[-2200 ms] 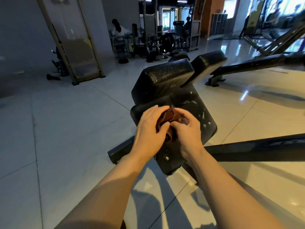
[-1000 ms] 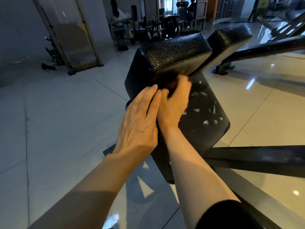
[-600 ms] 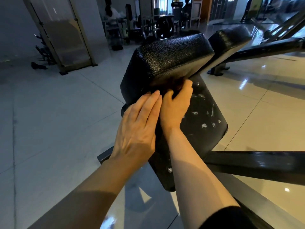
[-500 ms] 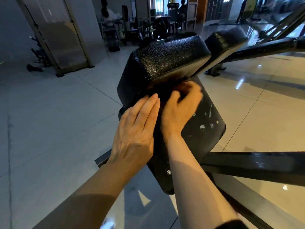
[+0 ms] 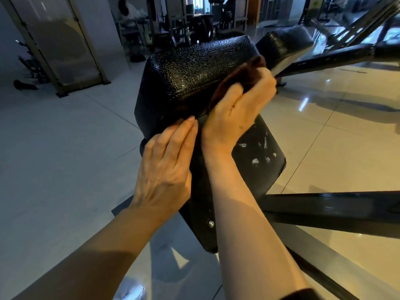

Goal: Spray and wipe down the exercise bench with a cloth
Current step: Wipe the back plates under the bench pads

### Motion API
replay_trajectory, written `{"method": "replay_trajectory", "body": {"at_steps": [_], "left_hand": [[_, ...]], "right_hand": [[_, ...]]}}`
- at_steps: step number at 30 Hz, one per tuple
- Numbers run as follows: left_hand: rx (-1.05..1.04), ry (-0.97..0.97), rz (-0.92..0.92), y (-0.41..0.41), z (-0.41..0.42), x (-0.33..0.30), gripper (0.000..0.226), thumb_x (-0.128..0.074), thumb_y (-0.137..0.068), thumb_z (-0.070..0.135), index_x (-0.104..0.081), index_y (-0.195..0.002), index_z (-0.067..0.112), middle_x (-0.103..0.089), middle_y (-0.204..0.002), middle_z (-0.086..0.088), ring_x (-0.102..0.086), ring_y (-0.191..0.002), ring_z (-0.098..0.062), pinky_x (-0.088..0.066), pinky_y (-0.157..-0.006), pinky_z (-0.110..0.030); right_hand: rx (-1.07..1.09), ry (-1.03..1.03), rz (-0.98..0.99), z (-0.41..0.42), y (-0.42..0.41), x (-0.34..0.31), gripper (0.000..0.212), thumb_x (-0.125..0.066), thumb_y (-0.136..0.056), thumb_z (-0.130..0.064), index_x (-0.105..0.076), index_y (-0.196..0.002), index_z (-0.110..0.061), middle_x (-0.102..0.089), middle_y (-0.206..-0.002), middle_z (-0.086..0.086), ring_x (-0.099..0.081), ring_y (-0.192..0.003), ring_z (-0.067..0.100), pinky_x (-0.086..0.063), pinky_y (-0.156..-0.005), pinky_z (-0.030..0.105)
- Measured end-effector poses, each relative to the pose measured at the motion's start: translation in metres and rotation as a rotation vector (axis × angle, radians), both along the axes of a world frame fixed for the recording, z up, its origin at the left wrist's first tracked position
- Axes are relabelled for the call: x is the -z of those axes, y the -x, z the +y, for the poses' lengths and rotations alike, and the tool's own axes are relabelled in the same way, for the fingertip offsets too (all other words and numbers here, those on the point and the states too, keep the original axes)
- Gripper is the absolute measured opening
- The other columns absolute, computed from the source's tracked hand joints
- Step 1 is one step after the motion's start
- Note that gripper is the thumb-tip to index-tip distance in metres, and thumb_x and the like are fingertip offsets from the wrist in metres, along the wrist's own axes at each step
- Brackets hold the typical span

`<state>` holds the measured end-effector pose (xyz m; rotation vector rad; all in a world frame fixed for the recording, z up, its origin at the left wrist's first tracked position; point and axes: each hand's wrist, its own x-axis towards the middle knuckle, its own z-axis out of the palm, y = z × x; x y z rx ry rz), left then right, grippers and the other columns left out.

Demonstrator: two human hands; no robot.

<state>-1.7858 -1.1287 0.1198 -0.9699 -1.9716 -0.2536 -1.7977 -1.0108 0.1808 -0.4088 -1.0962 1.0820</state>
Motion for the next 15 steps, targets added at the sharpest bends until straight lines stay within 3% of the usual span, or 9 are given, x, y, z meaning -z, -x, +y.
{"method": "replay_trajectory", "body": {"at_steps": [2, 4, 6, 9, 12, 15], "left_hand": [[0.001, 0.002, -0.014, 0.000, 0.002, 0.001, 0.064, -0.053, -0.081, -0.001, -0.038, -0.143, -0.002, -0.036, -0.147, -0.015, -0.037, -0.133, -0.030, -0.035, -0.106, -0.042], [-0.005, 0.030, -0.031, -0.002, 0.004, 0.001, 0.068, -0.055, -0.079, 0.000, -0.036, -0.144, -0.001, -0.033, -0.148, -0.015, -0.036, -0.134, -0.031, -0.033, -0.106, -0.042], [-0.011, 0.040, -0.045, -0.004, 0.006, 0.001, 0.071, -0.057, -0.078, 0.000, -0.035, -0.145, -0.001, -0.031, -0.150, -0.014, -0.034, -0.136, -0.031, -0.031, -0.108, -0.041], [-0.017, 0.018, -0.051, -0.005, 0.009, 0.000, 0.071, -0.058, -0.077, 0.001, -0.035, -0.145, -0.001, -0.031, -0.150, -0.014, -0.034, -0.136, -0.030, -0.031, -0.107, -0.041], [-0.026, 0.000, -0.079, -0.003, 0.013, 0.000, 0.069, -0.054, -0.077, 0.004, -0.037, -0.144, -0.001, -0.034, -0.149, -0.014, -0.035, -0.134, -0.030, -0.033, -0.104, -0.044], [-0.036, 0.023, -0.111, -0.002, 0.015, 0.001, 0.073, -0.056, -0.076, 0.006, -0.034, -0.146, 0.000, -0.033, -0.151, -0.014, -0.034, -0.136, -0.030, -0.033, -0.105, -0.046]], "right_hand": [[-0.054, -0.039, -0.043, -0.001, 0.012, 0.001, 0.034, -0.036, -0.085, -0.004, -0.048, -0.110, 0.016, -0.046, -0.099, 0.021, -0.032, -0.078, 0.005, -0.031, -0.072, 0.001], [-0.265, 0.064, -0.162, 0.008, 0.015, 0.009, 0.031, -0.036, -0.089, -0.002, -0.046, -0.114, 0.013, -0.048, -0.105, 0.022, -0.033, -0.072, 0.002, -0.029, -0.066, 0.014], [-0.382, 0.152, -0.297, 0.018, 0.012, 0.022, 0.022, -0.040, -0.092, -0.001, -0.047, -0.112, 0.007, -0.051, -0.109, 0.020, -0.038, -0.072, 0.001, -0.028, -0.069, 0.019], [-0.101, 0.069, -0.095, 0.017, 0.000, 0.018, 0.027, -0.043, -0.087, 0.000, -0.048, -0.112, 0.010, -0.049, -0.108, 0.016, -0.042, -0.085, -0.005, -0.034, -0.077, 0.008], [-0.024, -0.103, -0.057, 0.006, 0.008, 0.007, 0.040, -0.034, -0.082, -0.004, -0.045, -0.115, 0.016, -0.041, -0.106, 0.013, -0.044, -0.096, 0.020, -0.040, -0.085, 0.025], [-0.261, -0.037, -0.299, 0.021, 0.023, 0.019, 0.036, -0.035, -0.088, 0.001, -0.044, -0.121, 0.012, -0.046, -0.113, 0.022, -0.044, -0.095, 0.023, -0.033, -0.082, 0.019]]}}
